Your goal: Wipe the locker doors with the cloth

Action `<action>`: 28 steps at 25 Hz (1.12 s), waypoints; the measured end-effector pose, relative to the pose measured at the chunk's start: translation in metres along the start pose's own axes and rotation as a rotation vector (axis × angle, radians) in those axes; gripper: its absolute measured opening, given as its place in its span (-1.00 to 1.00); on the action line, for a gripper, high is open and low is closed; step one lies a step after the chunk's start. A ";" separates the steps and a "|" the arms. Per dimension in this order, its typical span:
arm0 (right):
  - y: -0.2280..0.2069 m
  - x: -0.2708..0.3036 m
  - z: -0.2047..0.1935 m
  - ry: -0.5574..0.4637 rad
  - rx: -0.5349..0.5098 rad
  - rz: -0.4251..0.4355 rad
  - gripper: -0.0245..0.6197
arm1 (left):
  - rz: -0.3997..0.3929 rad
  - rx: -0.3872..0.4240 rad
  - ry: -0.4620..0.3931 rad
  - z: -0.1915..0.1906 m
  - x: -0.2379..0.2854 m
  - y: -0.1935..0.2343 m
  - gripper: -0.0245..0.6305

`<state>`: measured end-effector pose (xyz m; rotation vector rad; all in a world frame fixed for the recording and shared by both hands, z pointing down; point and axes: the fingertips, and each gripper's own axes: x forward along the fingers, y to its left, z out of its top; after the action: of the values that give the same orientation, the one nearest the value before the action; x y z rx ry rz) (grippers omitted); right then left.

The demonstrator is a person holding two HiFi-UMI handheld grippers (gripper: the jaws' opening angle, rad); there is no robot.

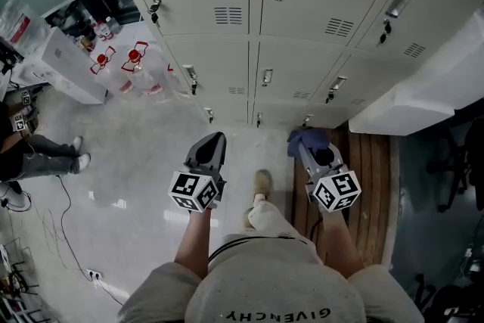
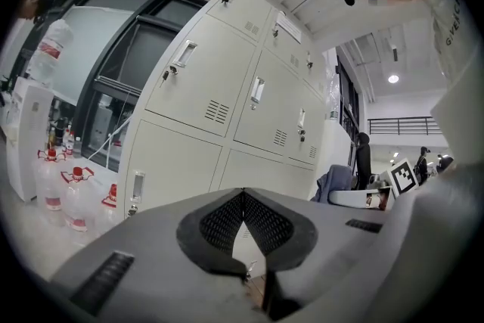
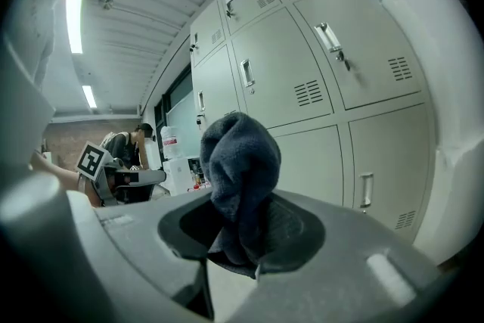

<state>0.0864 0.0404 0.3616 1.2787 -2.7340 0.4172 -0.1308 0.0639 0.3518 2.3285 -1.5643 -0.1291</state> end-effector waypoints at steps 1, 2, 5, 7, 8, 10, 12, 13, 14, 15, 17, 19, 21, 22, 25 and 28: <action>-0.003 0.007 0.001 0.000 -0.001 0.005 -0.55 | 0.008 -0.007 -0.001 0.000 0.007 0.004 -0.93; -0.006 0.014 0.002 0.001 -0.003 0.010 -0.55 | 0.013 -0.013 -0.002 0.000 0.013 0.007 -0.93; -0.012 0.034 0.002 0.009 -0.011 0.022 -0.55 | 0.007 -0.014 0.004 0.000 0.031 0.011 -0.93; -0.016 0.048 0.004 0.008 -0.024 0.032 -0.55 | 0.006 -0.012 0.005 0.001 0.042 0.015 -0.93; -0.017 0.054 0.007 0.002 -0.035 0.038 -0.55 | 0.008 -0.014 0.004 0.003 0.048 0.017 -0.93; -0.019 0.068 0.015 -0.016 -0.060 0.050 -0.55 | 0.010 -0.015 0.000 0.006 0.059 0.022 -0.93; -0.023 0.083 0.022 -0.027 -0.077 0.061 -0.55 | 0.008 -0.011 -0.008 0.011 0.071 0.025 -0.93; -0.025 0.091 0.025 -0.030 -0.080 0.065 -0.55 | 0.007 -0.009 -0.013 0.013 0.077 0.027 -0.93; -0.028 0.100 0.028 -0.033 -0.081 0.069 -0.55 | 0.008 -0.006 -0.017 0.015 0.082 0.030 -0.93; -0.029 0.108 0.030 -0.035 -0.082 0.074 -0.55 | 0.009 -0.004 -0.020 0.017 0.088 0.032 -0.93; -0.031 0.125 0.034 -0.035 -0.092 0.084 -0.55 | 0.011 -0.005 -0.021 0.018 0.098 0.037 -0.93; -0.031 0.142 0.038 -0.032 -0.119 0.096 -0.55 | 0.010 -0.006 -0.019 0.018 0.108 0.041 -0.93; -0.030 0.161 0.041 -0.024 -0.155 0.109 -0.55 | 0.004 -0.004 -0.014 0.016 0.120 0.044 -0.93; -0.029 0.171 0.042 -0.019 -0.168 0.117 -0.55 | 0.001 -0.002 -0.012 0.014 0.125 0.045 -0.93; -0.027 0.199 0.046 -0.012 -0.188 0.132 -0.55 | -0.006 0.004 -0.007 0.011 0.140 0.048 -0.93; -0.027 0.222 0.052 -0.016 -0.194 0.130 -0.55 | -0.011 0.003 0.003 0.008 0.153 0.050 -0.93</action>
<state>-0.0344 -0.1553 0.3618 1.0665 -2.7988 0.1470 -0.1174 -0.0944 0.3770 2.3389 -1.5519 -0.1260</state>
